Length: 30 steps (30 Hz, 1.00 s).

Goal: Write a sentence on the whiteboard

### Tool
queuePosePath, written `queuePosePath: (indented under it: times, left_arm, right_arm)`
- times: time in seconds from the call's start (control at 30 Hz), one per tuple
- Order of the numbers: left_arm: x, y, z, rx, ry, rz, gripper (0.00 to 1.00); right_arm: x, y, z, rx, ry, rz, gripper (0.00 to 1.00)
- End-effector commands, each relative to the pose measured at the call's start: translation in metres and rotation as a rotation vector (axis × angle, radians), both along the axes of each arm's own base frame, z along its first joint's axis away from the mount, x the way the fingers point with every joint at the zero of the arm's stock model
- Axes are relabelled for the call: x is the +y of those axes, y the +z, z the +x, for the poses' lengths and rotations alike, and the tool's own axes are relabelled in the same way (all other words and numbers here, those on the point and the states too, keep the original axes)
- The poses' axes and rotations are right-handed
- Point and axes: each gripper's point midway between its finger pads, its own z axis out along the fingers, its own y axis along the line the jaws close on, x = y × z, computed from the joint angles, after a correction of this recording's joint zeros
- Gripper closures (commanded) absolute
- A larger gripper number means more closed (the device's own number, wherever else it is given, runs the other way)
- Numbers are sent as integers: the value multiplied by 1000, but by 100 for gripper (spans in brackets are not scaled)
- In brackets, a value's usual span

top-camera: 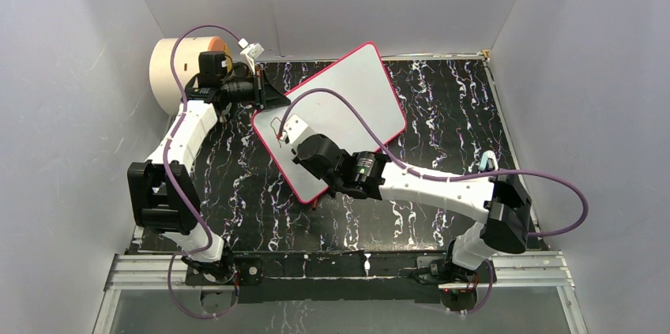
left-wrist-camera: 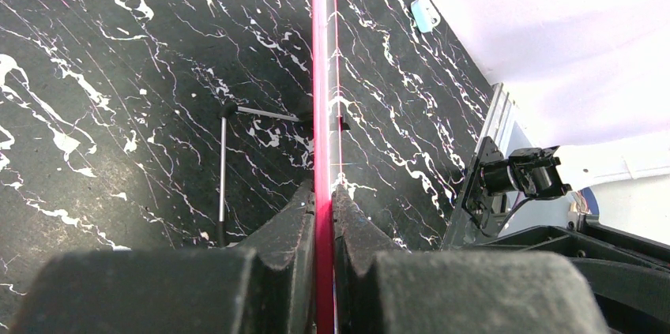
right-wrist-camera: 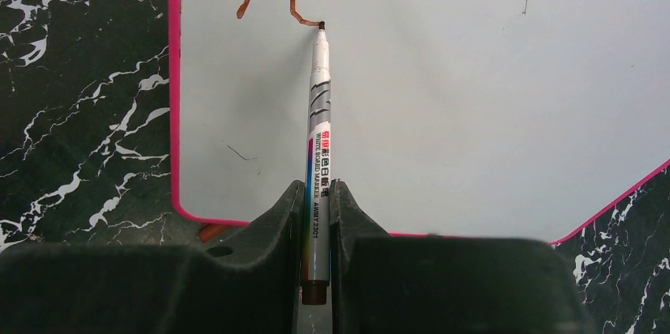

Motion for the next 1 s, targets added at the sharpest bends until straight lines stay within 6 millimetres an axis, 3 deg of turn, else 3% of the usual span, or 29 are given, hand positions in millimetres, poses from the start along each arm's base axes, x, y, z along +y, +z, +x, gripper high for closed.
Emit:
queuePosePath:
  times: [0.0,0.3,0.97]
  left_arm:
    - [-7,-14,-21,61,-39,17,100]
    - [-7,-14,-21,61,-39,18,100]
    - [-8,-15,-22,63,-41,18,100]
  right_arm:
    - [-1,38,0,-35,5,130,100]
    - [2,54,18,-52,9,193,100]
    - [16,54,35,-54,31,219,100]
